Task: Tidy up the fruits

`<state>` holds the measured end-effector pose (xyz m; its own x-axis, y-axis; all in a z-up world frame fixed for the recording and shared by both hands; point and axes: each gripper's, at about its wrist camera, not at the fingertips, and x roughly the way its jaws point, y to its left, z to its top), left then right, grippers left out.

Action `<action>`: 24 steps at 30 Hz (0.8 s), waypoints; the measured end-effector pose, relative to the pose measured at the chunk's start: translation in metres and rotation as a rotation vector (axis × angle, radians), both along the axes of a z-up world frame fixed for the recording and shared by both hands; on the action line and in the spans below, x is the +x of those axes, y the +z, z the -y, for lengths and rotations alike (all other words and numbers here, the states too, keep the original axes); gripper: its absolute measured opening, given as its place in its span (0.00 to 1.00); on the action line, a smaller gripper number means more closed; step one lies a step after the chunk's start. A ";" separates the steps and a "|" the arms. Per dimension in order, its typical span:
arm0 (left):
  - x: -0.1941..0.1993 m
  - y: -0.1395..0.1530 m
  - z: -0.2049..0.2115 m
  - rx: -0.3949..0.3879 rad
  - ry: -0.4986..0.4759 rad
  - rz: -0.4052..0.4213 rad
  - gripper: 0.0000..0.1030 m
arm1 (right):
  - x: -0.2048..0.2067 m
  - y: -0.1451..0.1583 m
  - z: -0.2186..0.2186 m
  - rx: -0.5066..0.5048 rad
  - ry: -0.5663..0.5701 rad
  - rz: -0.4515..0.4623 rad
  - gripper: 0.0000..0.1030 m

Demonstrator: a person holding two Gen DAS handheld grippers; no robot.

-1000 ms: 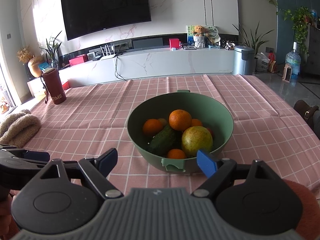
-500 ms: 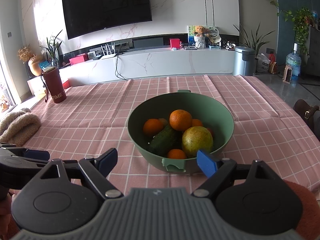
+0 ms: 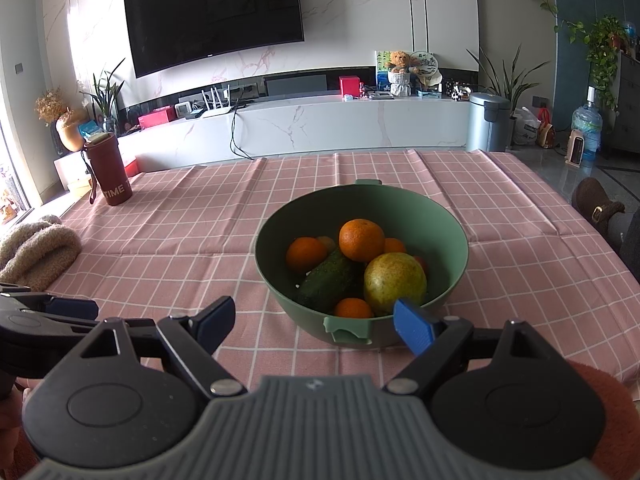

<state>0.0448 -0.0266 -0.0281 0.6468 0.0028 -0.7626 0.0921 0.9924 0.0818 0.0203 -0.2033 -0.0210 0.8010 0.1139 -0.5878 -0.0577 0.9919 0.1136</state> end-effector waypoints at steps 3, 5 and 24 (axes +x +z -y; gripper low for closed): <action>0.000 0.001 0.000 0.001 -0.001 0.000 0.73 | 0.000 0.000 0.000 0.000 0.000 0.000 0.81; 0.000 0.001 0.000 0.001 0.000 0.000 0.73 | 0.000 0.000 0.000 -0.001 0.000 0.000 0.80; -0.001 0.001 0.001 0.021 -0.003 0.001 0.73 | 0.000 0.000 0.000 -0.001 0.000 0.000 0.81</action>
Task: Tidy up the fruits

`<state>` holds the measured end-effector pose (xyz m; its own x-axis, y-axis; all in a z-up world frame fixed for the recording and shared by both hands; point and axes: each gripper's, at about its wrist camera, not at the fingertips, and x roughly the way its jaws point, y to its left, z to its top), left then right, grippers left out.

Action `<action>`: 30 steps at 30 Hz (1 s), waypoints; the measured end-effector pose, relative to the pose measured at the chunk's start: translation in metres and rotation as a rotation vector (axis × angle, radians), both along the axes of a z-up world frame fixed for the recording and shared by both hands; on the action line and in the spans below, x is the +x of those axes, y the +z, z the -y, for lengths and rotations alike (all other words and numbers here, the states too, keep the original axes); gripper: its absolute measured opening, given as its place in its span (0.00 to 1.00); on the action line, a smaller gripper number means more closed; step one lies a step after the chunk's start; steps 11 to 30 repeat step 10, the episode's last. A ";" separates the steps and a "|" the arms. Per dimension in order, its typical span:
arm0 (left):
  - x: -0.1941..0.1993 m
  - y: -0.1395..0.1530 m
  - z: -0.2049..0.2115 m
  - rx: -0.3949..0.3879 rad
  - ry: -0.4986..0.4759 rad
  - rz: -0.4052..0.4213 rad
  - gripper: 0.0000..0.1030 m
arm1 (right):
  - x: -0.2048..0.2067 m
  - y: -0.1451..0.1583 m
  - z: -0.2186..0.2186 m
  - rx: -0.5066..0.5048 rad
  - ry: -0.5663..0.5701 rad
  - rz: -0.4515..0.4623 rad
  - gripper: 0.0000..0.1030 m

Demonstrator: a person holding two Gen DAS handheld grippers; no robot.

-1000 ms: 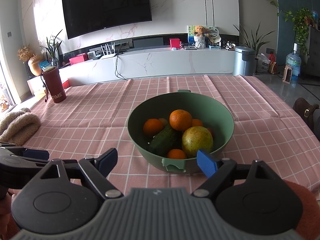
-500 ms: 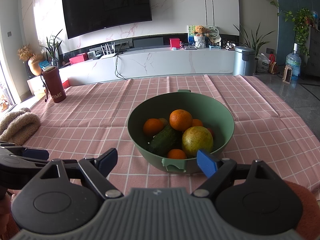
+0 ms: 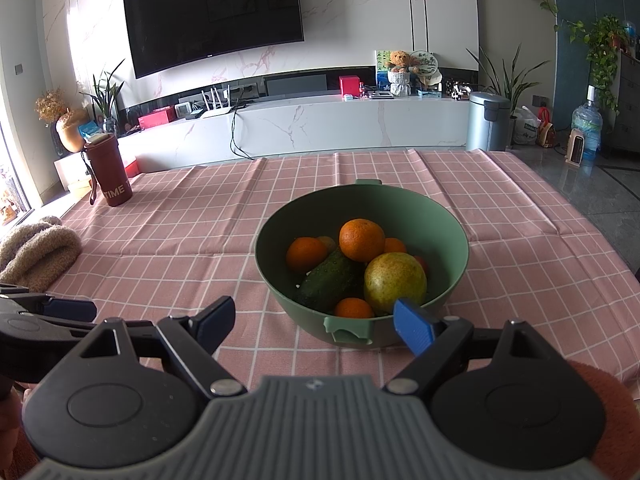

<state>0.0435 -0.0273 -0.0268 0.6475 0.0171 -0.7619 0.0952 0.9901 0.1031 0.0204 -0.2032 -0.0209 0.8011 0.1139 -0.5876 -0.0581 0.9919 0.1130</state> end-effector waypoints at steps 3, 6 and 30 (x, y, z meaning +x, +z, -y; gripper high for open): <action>0.000 0.000 0.001 0.006 -0.004 0.002 0.73 | 0.000 0.000 0.000 0.000 0.000 -0.001 0.80; -0.001 0.000 0.001 0.005 -0.006 0.002 0.73 | 0.000 0.000 0.000 0.000 0.000 0.000 0.81; -0.001 0.000 0.000 -0.001 -0.003 0.001 0.73 | 0.000 0.000 0.000 0.000 0.000 -0.001 0.81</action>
